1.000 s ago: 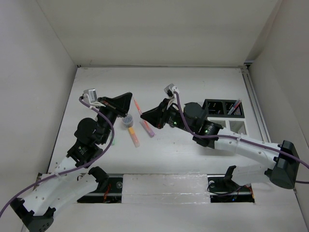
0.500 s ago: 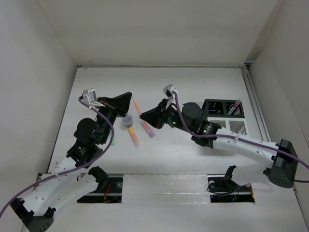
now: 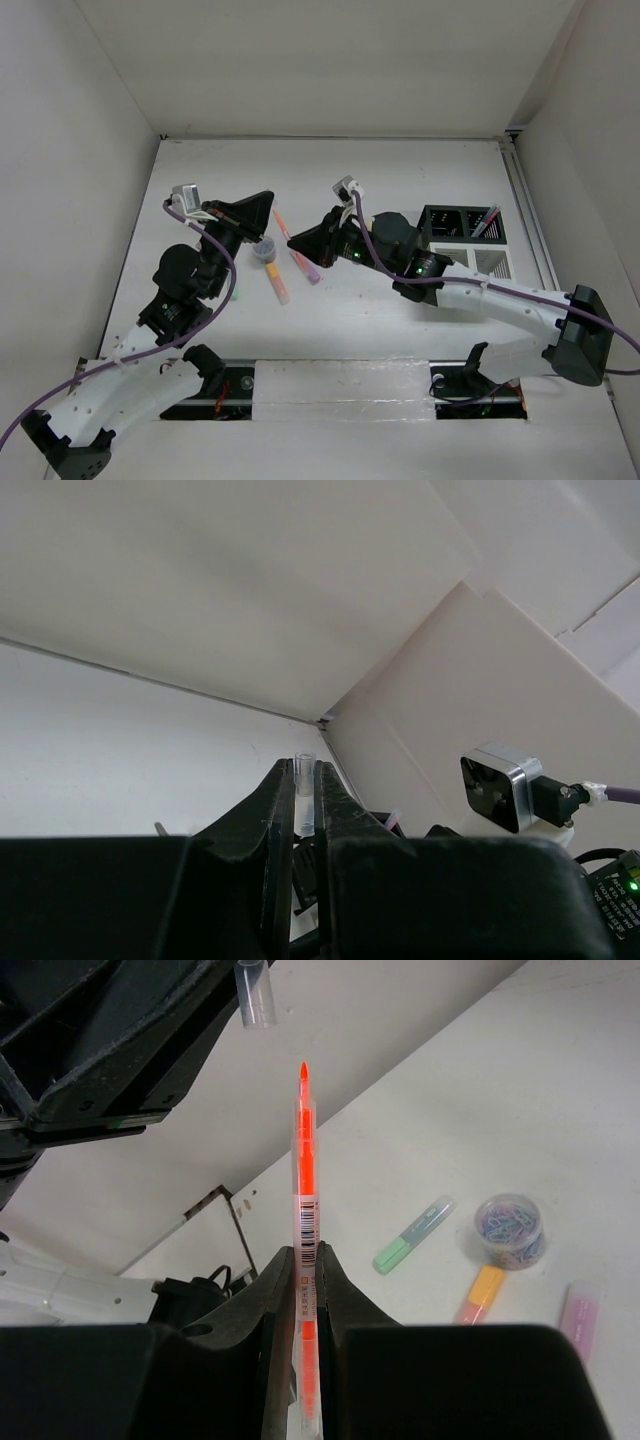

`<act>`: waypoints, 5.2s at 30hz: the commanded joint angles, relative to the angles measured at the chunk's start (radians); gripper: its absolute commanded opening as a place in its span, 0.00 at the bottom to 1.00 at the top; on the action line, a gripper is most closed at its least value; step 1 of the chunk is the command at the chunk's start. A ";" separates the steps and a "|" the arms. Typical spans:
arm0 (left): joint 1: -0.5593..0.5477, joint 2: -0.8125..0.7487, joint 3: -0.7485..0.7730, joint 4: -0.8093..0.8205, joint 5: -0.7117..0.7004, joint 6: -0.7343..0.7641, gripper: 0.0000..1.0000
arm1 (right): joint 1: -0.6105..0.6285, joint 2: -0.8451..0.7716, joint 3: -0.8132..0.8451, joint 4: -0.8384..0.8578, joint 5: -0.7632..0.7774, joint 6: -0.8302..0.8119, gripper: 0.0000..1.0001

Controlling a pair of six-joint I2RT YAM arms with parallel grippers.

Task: Sort the stationery into containers
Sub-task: Close the pen cap on the pen, then place the pen in the storage box.

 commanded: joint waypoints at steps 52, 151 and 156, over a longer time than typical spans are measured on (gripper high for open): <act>0.004 0.017 -0.015 0.038 0.034 -0.021 0.00 | 0.017 0.021 0.133 0.048 0.051 -0.042 0.00; -0.010 0.167 0.480 -0.883 -0.366 0.000 0.99 | -0.551 -0.161 -0.024 0.103 0.089 -0.332 0.00; -0.010 0.130 0.263 -0.832 -0.374 0.009 0.99 | -0.744 -0.354 -0.299 0.196 0.131 -0.364 0.00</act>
